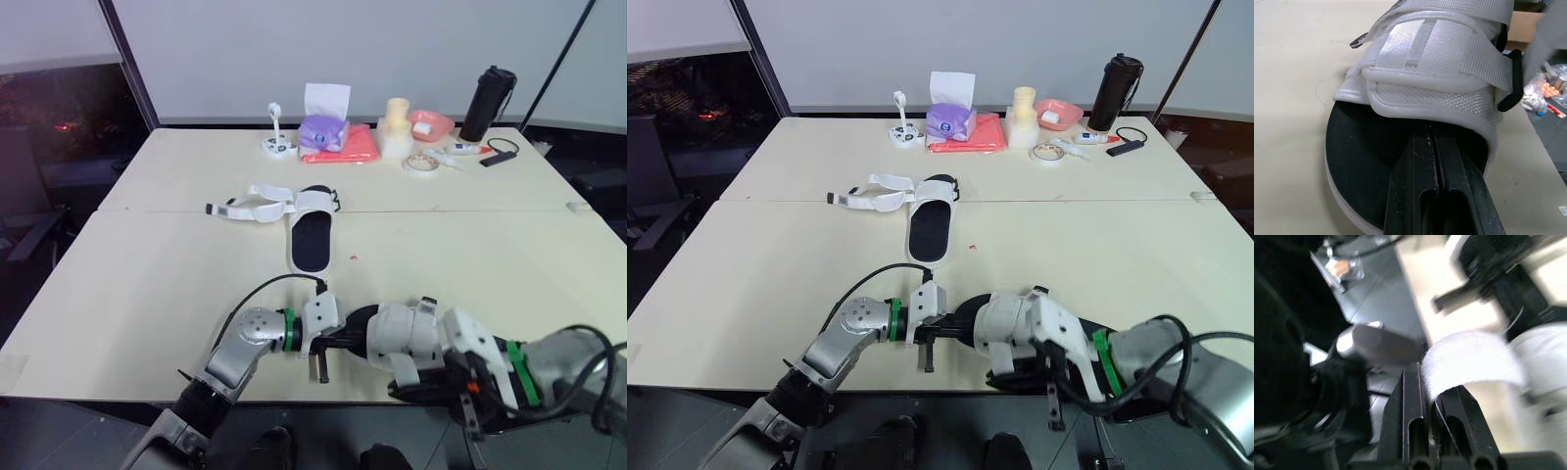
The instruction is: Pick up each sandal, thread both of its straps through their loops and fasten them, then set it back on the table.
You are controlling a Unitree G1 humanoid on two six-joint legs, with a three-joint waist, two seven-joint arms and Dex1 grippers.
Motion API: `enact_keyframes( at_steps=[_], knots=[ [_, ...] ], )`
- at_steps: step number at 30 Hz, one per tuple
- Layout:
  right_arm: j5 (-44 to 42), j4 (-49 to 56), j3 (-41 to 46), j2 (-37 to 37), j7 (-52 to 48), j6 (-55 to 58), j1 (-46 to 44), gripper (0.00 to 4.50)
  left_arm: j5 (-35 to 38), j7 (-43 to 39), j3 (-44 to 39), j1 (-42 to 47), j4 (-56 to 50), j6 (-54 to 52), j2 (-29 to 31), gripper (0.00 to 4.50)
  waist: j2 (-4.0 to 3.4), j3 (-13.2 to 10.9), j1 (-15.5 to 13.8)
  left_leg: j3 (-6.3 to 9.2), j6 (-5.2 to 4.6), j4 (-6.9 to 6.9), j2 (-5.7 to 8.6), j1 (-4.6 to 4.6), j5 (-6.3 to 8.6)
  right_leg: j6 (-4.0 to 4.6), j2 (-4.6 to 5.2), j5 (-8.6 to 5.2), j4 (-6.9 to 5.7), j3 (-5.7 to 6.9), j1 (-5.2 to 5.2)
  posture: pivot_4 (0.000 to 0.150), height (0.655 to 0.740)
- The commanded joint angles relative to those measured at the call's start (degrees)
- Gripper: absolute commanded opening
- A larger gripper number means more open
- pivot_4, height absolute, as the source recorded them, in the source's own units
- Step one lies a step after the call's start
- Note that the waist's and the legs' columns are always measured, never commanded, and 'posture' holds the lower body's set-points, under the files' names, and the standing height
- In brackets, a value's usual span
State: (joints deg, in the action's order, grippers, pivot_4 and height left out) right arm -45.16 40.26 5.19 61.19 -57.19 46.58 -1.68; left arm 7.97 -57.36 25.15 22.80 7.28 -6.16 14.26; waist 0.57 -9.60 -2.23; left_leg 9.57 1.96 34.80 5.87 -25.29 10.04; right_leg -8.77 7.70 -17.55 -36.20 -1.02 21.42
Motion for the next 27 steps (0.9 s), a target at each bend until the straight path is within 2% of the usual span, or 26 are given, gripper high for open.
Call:
enact_keyframes(
  at_steps=[1,9,14,17,23,27],
  knots=[
    [-0.48,-5.34,-1.2,-2.06,0.36,0.71,-8.27,0.07,-1.67,0.11,0.54,-0.51,2.59,-1.45,0.81,0.0,0.01,-0.02,0.02,0.0,0.0,0.0,-0.01,0.0,0.0,0.0,-0.01,0.0,0.0,0.01,0.0,0.15,0.74],
    [5.18,-19.96,-9.05,-7.12,-0.11,1.81,-22.09,0.07,-1.73,0.56,0.48,-0.68,2.39,-1.46,0.71,0.0,-0.02,-0.03,0.14,0.01,-0.01,-0.01,0.01,0.0,-0.01,-0.12,-0.02,0.08,-0.01,-0.01,0.04,0.15,0.74],
    [9.61,-25.41,-12.87,-7.91,-1.03,1.42,-25.41,0.07,-1.72,1.2,0.34,-1.02,1.94,-1.63,0.83,0.0,-0.04,-0.03,0.3,0.01,-0.01,-0.01,0.02,0.01,-0.01,-0.14,-0.04,0.1,-0.03,-0.02,0.06,0.15,0.74],
    [11.06,-27.52,-13.1,-8.87,-0.72,1.01,-25.59,0.97,-1.68,1.7,0.24,-1.27,1.69,-1.76,0.92,0.0,-0.05,-0.03,0.42,0.01,-0.01,-0.01,0.03,0.01,-0.01,-0.15,-0.04,0.11,-0.03,-0.02,0.06,0.15,0.74],
    [13.93,-31.64,-12.39,-11.07,1.53,-0.1,-26.6,3.85,-1.46,2.1,0.05,-1.62,1.22,-2.09,1.21,0.0,-0.06,-0.01,0.59,0.02,-0.01,-0.02,0.08,0.06,-0.01,-0.17,-0.04,0.13,-0.05,-0.03,0.02,0.15,0.74],
    [16.85,-34.05,-13.72,-12.2,1.92,-0.65,-28.11,3.85,-1.43,2.23,0.08,-1.68,1.1,-2.19,1.29,0.0,-0.09,0.0,0.81,0.02,-0.01,-0.06,0.12,0.06,-0.02,-0.2,-0.04,0.14,-0.06,-0.03,0.05,0.15,0.74]
  ],
)
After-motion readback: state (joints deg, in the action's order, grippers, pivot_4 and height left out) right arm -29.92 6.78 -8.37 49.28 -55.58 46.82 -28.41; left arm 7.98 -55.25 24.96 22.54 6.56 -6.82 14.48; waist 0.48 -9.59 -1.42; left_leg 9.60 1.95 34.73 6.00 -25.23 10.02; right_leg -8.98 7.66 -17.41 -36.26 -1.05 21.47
